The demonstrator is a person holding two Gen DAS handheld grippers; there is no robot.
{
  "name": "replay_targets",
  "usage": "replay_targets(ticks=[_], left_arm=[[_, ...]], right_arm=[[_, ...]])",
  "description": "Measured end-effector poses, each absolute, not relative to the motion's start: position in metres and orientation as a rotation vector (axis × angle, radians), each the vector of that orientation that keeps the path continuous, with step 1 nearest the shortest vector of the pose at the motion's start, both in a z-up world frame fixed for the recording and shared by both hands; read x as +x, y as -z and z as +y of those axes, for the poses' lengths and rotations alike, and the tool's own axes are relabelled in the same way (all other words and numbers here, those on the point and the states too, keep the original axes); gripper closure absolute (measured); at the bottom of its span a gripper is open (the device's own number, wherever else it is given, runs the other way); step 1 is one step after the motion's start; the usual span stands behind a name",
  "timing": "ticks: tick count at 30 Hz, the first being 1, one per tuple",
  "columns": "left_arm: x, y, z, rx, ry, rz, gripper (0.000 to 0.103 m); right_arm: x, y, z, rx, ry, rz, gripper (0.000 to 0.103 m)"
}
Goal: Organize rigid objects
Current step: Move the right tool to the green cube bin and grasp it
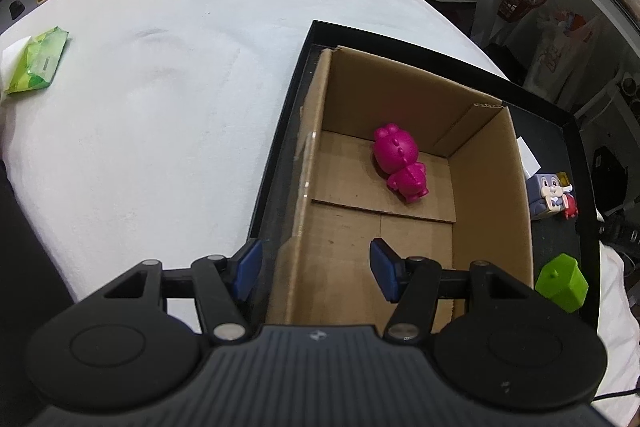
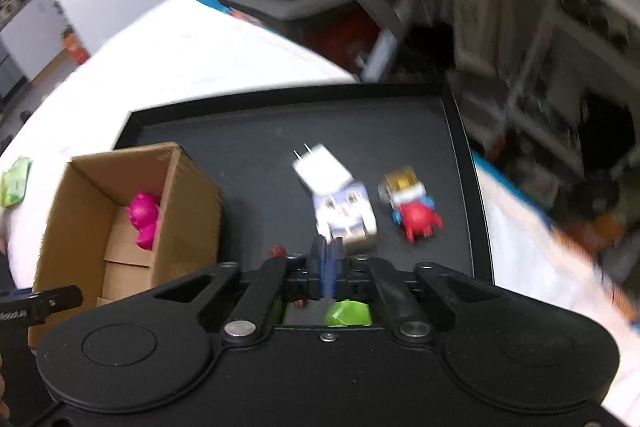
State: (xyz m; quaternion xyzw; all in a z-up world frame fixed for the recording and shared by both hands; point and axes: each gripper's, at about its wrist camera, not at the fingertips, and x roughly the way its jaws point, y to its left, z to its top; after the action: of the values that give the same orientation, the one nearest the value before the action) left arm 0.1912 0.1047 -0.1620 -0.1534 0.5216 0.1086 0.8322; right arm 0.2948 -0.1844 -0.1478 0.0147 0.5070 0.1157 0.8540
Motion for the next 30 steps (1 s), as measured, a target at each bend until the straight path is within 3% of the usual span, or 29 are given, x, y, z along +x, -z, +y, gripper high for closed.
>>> replay_targets(ticks=[1, 3, 6, 10, 18, 20, 21, 22, 30], left_arm=[[0.191, 0.163, 0.106, -0.33, -0.231, 1.107, 0.045], [0.191, 0.163, 0.107, -0.337, -0.231, 1.107, 0.045], [0.191, 0.162, 0.107, -0.337, -0.223, 1.103, 0.045], [0.191, 0.162, 0.106, -0.334, -0.222, 1.102, 0.045], [0.19, 0.161, 0.104, -0.327, -0.22, 1.103, 0.045], [0.191, 0.161, 0.104, -0.323, -0.223, 1.104, 0.045], [0.191, 0.161, 0.103, -0.324, -0.223, 1.106, 0.045], [0.191, 0.162, 0.103, -0.325, -0.223, 1.107, 0.045], [0.192, 0.162, 0.102, -0.322, -0.221, 1.109, 0.045]], right_arm=[[0.293, 0.151, -0.187, 0.026, -0.217, 1.061, 0.052], [0.288, 0.157, -0.188, -0.011, -0.165, 1.061, 0.036], [0.285, 0.17, -0.192, -0.012, -0.129, 1.111, 0.034], [0.278, 0.179, -0.193, -0.048, -0.053, 1.123, 0.021], [0.276, 0.202, -0.207, 0.044, 0.052, 1.202, 0.022], [0.273, 0.204, -0.21, 0.077, 0.033, 1.205, 0.028], [0.273, 0.205, -0.212, 0.11, -0.005, 1.221, 0.044], [0.272, 0.206, -0.214, 0.127, -0.033, 1.231, 0.052], [0.267, 0.182, -0.206, 0.09, -0.109, 1.138, 0.052]])
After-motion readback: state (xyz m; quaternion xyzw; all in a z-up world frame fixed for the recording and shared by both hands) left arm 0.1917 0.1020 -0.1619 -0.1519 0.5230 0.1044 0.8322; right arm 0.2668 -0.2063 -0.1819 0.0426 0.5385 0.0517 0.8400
